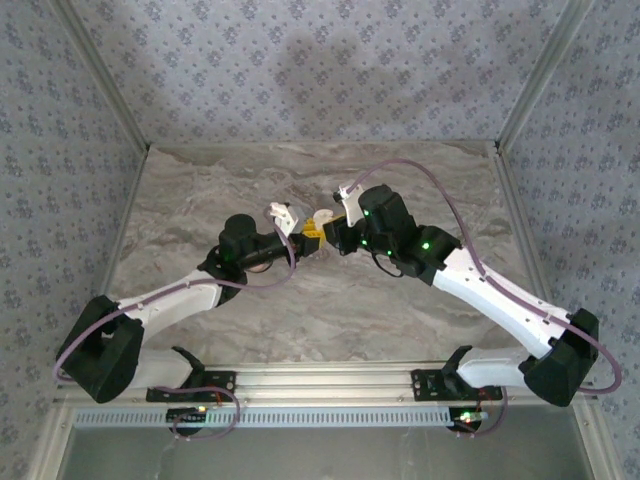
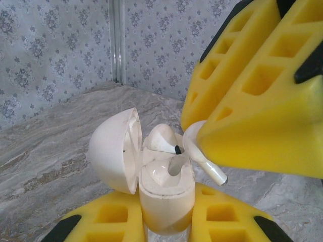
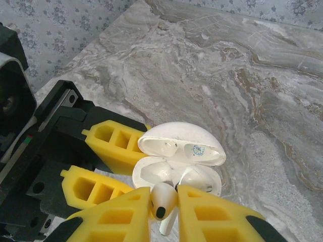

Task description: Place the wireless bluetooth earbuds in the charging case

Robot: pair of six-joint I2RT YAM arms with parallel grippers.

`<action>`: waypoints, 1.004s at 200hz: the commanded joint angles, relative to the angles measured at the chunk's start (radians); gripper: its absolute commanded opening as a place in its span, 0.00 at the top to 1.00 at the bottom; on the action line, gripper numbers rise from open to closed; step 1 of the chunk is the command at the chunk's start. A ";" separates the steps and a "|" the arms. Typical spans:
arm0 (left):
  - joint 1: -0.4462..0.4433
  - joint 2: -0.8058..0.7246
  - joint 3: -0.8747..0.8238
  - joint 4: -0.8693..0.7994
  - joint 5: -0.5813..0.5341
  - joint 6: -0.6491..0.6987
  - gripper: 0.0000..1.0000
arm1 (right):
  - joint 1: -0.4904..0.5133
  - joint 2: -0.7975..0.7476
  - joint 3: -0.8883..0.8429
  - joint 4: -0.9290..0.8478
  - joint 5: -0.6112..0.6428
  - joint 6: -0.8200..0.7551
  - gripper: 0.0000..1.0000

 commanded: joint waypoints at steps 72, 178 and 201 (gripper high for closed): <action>-0.007 -0.118 -0.031 -0.224 -0.018 0.262 0.86 | -0.197 -0.005 -0.067 -0.292 -0.298 0.148 0.80; -0.031 -0.171 -0.098 -0.273 -0.066 0.383 0.87 | -0.250 0.409 -0.087 -0.484 -0.206 0.159 0.79; -0.032 -0.175 -0.096 -0.282 -0.073 0.385 0.87 | -0.247 0.478 -0.069 -0.501 -0.184 0.148 0.79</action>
